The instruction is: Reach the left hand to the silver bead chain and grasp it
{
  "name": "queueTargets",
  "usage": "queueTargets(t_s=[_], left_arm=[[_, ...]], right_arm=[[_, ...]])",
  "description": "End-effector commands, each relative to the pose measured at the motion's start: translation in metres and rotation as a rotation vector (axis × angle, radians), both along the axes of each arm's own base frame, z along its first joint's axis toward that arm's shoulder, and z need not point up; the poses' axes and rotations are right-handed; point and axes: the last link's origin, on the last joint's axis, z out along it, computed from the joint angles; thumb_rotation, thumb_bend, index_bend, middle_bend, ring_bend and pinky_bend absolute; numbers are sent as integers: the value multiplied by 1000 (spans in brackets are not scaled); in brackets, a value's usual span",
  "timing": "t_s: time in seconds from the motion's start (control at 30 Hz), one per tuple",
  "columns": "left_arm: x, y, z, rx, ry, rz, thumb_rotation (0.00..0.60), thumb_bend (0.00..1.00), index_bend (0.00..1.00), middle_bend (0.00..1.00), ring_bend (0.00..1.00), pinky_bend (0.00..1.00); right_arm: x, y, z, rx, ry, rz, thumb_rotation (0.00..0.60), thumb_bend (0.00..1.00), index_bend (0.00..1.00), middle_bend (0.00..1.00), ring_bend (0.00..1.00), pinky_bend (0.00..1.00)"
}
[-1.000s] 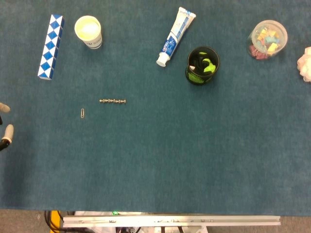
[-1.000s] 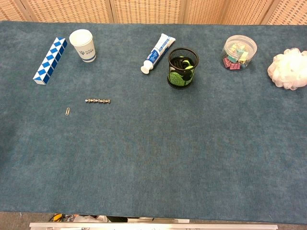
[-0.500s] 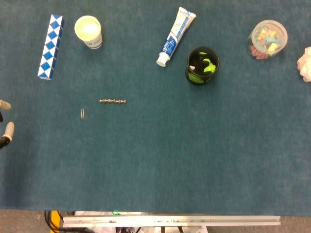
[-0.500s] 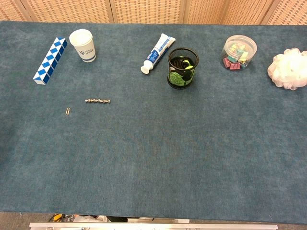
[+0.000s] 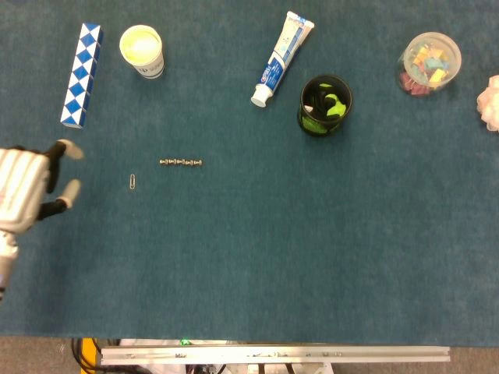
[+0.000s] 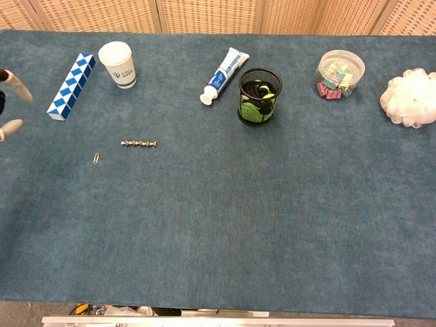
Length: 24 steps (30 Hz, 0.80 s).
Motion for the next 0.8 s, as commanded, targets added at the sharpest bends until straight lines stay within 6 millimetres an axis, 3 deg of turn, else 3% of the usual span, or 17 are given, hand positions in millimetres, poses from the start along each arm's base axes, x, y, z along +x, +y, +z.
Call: queueTargets(t_s=[0.03, 0.33, 0.8], left_arm=[[18, 20, -15, -74, 34, -56, 600, 273, 377, 840, 802, 884], [47, 55, -56, -213, 76, -78, 600, 237, 311, 933, 913, 963], [58, 91, -116, -229, 226, 24, 600, 206, 419, 1000, 999, 1000]], right_arm=[[0, 0, 1, -2, 0, -1, 600, 283, 506, 526, 444, 466], [-1, 3, -1, 6, -2, -14, 600, 282, 506, 526, 444, 466], [-11, 9, -2, 12, -20, -41, 600, 282, 506, 526, 444, 466]])
